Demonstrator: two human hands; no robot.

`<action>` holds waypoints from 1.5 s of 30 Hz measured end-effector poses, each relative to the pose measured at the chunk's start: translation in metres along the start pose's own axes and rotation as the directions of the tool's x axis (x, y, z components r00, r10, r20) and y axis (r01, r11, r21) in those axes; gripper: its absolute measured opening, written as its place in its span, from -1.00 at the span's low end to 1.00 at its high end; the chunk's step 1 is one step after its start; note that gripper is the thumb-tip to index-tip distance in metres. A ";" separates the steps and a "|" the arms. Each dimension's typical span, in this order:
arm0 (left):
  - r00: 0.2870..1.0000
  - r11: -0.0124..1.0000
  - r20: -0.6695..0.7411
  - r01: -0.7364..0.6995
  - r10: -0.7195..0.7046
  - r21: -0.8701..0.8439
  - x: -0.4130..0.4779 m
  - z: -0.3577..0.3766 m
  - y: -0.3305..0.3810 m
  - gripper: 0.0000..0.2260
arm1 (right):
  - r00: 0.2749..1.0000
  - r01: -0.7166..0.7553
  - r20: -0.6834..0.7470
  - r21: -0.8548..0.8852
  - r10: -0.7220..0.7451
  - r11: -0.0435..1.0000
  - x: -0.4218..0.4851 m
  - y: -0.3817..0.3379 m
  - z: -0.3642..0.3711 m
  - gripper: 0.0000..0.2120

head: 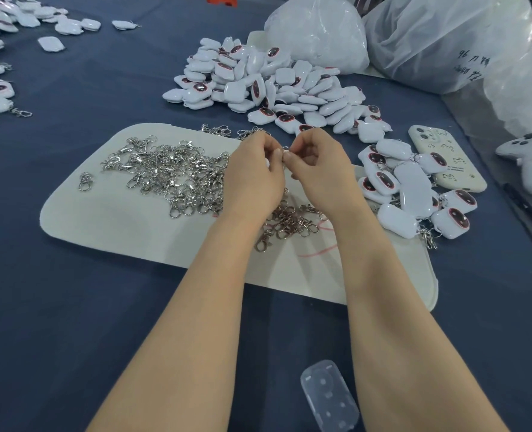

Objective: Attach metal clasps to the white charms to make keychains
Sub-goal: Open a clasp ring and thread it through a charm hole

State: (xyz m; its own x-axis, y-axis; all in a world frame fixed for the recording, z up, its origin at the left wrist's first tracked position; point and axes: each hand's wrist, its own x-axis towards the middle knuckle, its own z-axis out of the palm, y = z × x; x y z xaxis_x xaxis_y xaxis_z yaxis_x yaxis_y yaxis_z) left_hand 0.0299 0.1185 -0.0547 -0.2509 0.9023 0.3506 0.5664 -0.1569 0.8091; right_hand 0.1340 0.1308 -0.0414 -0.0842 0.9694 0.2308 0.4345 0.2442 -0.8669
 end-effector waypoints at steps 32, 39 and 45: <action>0.998 0.996 0.064 -0.021 0.026 -0.089 0.001 -0.006 0.005 -0.92 | 0.998 -0.024 -0.041 0.291 0.037 0.956 -0.003 0.001 -0.005 -0.79; 0.999 0.996 -0.001 -0.038 0.038 -0.083 -0.002 -0.004 0.005 -0.94 | 0.998 -0.017 -0.059 0.191 0.029 0.981 -0.001 0.002 -0.002 -0.81; 0.998 0.989 -0.036 0.037 -0.043 -0.142 -0.001 -0.004 0.007 -0.94 | 0.999 0.008 -0.054 0.125 -0.001 0.992 0.000 -0.001 0.001 -0.80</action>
State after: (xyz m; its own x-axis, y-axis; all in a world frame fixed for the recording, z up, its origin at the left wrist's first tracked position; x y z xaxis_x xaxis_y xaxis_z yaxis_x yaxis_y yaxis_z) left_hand 0.0311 0.1154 -0.0474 -0.3033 0.8931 0.3323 0.4395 -0.1783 0.8803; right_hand 0.1329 0.1300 -0.0405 -0.0366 0.9661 0.2554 0.3180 0.2535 -0.9136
